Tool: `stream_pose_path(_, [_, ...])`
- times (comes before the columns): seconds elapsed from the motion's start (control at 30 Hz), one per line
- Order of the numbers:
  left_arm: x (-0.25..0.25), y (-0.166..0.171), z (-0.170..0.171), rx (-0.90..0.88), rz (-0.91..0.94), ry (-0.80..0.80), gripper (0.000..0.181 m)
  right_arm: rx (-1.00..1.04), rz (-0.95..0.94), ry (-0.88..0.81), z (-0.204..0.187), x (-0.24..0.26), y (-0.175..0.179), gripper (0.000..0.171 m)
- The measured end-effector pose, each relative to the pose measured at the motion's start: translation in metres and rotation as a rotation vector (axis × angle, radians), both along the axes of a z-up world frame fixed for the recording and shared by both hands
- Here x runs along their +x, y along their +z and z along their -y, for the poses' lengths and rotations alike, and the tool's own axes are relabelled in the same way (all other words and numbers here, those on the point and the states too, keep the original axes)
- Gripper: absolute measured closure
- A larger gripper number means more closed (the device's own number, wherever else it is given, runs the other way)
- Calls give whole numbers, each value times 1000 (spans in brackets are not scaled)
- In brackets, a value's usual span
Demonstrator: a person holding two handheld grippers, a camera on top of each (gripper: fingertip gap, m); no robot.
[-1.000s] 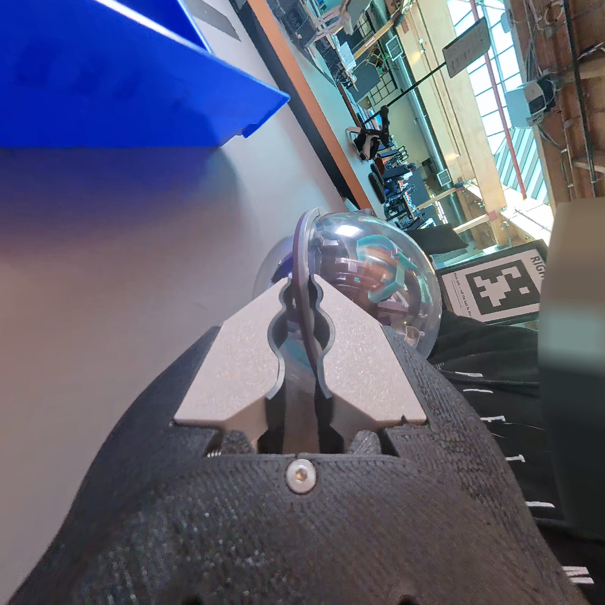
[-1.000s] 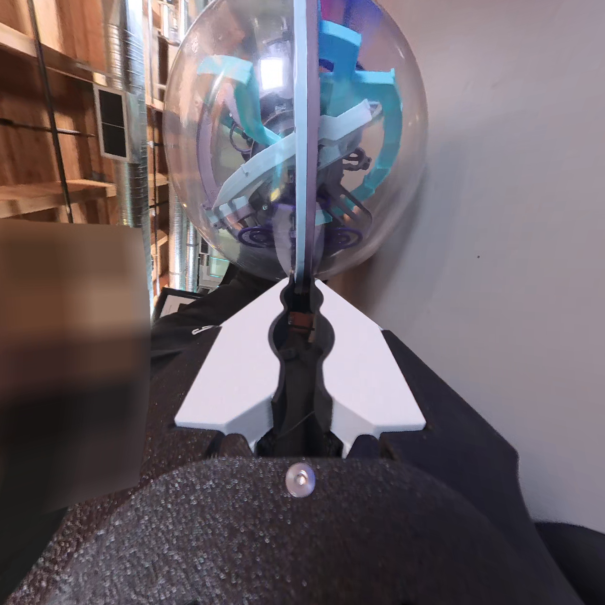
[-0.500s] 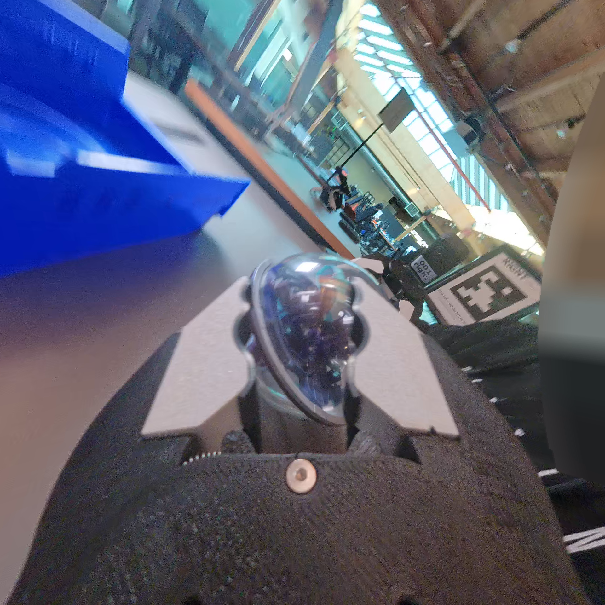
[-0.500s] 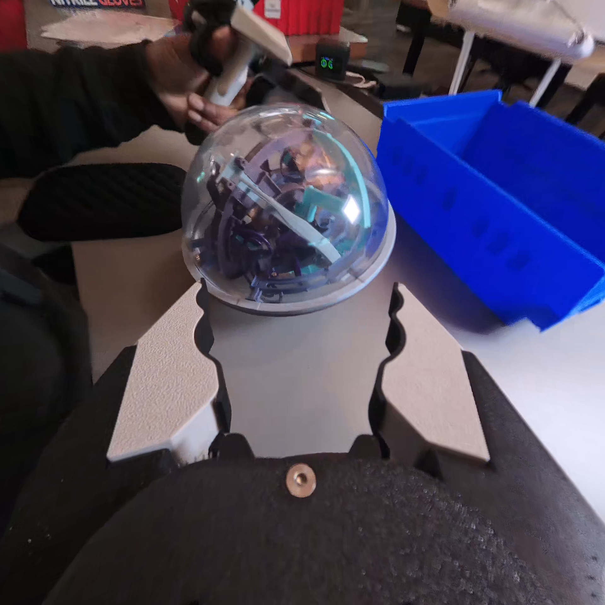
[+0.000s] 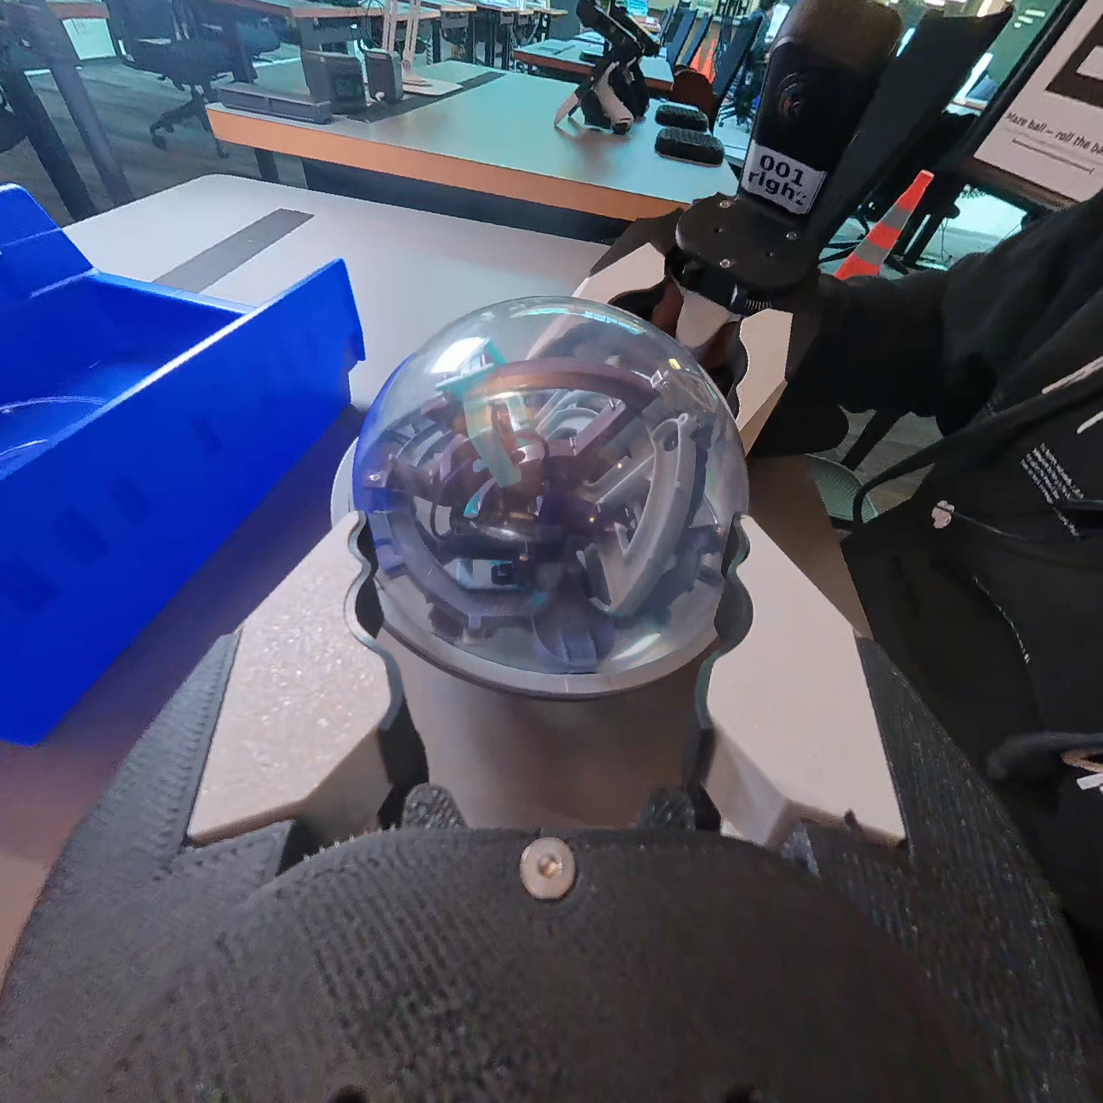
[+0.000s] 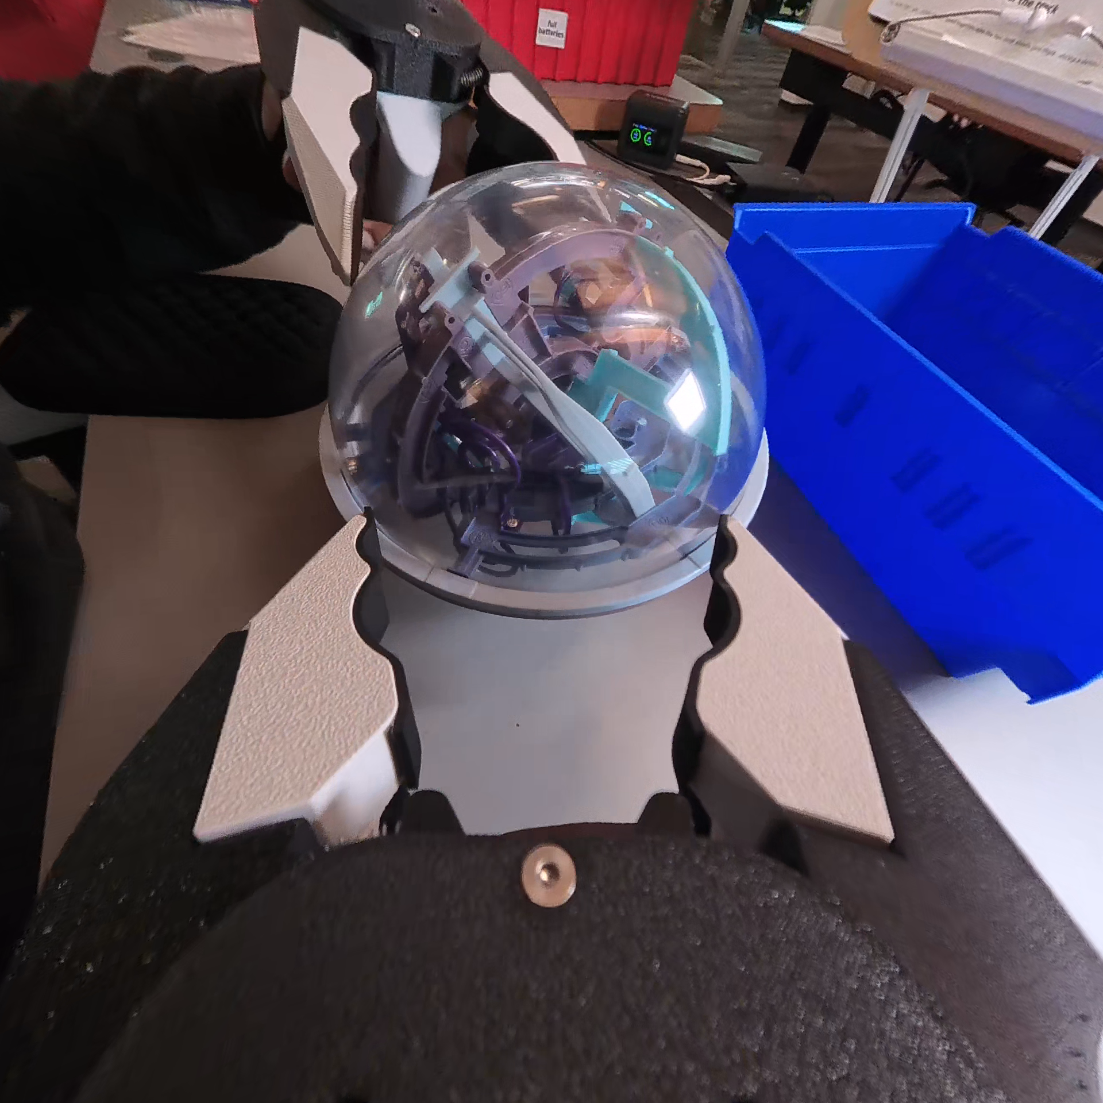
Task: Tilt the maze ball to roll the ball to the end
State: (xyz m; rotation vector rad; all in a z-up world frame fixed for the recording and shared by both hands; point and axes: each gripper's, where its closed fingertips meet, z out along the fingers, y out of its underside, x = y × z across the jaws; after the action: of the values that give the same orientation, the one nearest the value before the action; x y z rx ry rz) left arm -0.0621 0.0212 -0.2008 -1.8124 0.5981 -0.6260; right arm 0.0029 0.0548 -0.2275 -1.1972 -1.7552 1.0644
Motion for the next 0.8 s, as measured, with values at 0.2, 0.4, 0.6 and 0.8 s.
stream_pose_path(0.2, [-6,0,-4,-68,106,10,68,-121,-21,23,-3,-3,3,63])
stream_pose_path(0.4, [-6,0,-4,-26,134,-1,69,-112,-37,34,-4,-2,4,63])
stream_pose_path(0.6, [-5,0,-3,-45,155,7,70,-135,-40,35,-3,-1,4,63])
stream_pose_path(0.8, [-6,-1,-4,-73,214,11,71,-182,-42,36,-4,-1,7,63])
